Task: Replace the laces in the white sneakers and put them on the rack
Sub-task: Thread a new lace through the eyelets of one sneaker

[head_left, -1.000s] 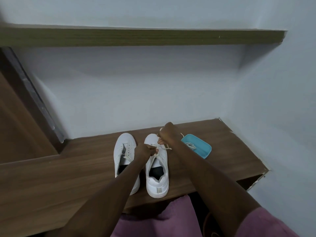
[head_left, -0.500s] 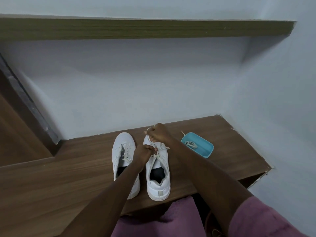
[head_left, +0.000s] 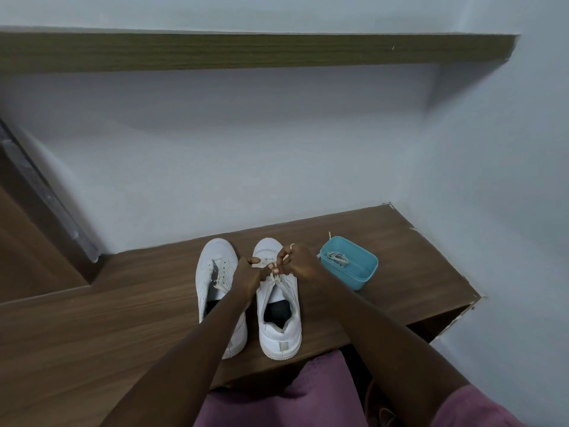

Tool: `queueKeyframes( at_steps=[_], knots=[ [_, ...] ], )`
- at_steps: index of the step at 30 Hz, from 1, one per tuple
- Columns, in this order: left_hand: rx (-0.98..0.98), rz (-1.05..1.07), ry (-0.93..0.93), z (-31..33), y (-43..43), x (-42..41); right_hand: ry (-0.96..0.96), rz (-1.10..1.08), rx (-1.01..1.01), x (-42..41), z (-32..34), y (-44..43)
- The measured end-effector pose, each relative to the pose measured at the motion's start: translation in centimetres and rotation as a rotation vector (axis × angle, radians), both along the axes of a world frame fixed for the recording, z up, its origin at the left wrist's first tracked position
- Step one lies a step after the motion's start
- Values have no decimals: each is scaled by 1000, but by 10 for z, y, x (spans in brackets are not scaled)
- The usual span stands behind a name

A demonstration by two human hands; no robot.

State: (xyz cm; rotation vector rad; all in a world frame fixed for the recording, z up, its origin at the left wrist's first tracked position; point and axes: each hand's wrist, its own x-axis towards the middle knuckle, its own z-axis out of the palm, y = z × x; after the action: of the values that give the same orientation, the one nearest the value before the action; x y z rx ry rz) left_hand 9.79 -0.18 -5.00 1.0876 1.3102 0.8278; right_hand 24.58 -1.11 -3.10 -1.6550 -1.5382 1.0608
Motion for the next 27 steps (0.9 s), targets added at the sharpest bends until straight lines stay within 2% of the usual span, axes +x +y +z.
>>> queueKeyframes(
  at_steps=[4, 7, 11, 14, 18, 21, 24, 27],
  knots=[
    [-18, -84, 4, 5, -1, -8, 7, -12, 49, -1, 3, -4],
    [102, -108, 183, 9, -2, -8, -149, 60, 146, -4, 5, -3],
    [212, -102, 343, 14, -4, -5, -518, 292, 240, -9, -1, 0],
    [318, -111, 432, 16, -10, -2, -587, 295, 260, -10, -7, -1],
    [394, -136, 458, 18, -17, 0, -425, 199, 114, -9, -6, -2],
    [399, -148, 444, 17, -18, -2, -101, 105, -63, -10, -3, -8],
    [420, -150, 476, 17, -19, -4, 145, -31, -253, -9, -9, -10],
    [458, -158, 547, 14, -23, -5, 280, -80, -323, -13, -14, -9]
  ],
)
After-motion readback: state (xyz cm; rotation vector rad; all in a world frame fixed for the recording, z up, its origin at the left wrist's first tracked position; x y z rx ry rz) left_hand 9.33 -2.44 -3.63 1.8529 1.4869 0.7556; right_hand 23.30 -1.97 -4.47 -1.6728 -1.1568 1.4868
